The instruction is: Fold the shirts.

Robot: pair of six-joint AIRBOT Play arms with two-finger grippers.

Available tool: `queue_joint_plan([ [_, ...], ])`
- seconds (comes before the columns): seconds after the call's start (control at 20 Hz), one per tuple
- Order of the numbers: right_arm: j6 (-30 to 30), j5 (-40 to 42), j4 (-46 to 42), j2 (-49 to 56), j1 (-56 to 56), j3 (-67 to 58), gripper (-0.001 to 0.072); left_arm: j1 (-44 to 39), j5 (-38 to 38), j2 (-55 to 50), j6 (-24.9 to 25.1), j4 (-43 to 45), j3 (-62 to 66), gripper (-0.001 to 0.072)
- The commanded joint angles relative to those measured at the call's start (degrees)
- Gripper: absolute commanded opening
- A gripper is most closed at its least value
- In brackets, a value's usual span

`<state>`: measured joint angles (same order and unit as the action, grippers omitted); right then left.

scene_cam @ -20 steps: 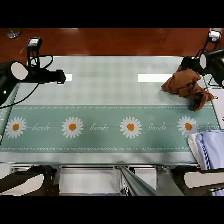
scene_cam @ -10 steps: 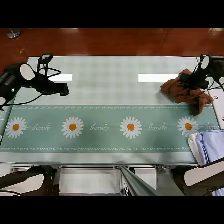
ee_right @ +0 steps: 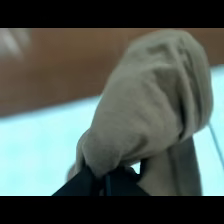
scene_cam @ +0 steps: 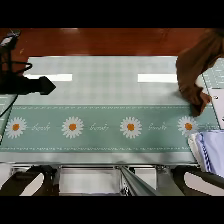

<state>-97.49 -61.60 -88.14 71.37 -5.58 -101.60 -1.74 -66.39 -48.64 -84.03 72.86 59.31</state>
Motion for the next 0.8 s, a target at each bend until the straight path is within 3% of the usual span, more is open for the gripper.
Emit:
queue_joint_plan([
  [0.0,2.3,2.9,0.5,-10.4,4.3,-1.1,0.0023,-2.1,0.3,12.5,-0.2,-5.6,-8.1,0.0698],
  [0.3,4.8,6.6,0.2,-21.1,10.7,-1.1,0.0023,-3.3,1.9,15.9,-2.7,-5.6,-13.8,0.0698],
  [0.5,8.0,-2.8,4.3,-21.6,17.9,0.3,0.0023,-3.3,6.6,15.0,-2.7,-5.6,-13.8,0.0698],
  [0.6,8.0,-4.3,7.5,-20.5,23.3,7.2,0.0023,-3.3,8.7,13.7,-2.6,-5.5,-13.9,0.0698],
  [0.75,4.1,3.3,11.4,-17.5,32.3,23.9,0.0023,-3.3,11.9,11.0,-2.5,-5.1,-13.9,0.0698],
])
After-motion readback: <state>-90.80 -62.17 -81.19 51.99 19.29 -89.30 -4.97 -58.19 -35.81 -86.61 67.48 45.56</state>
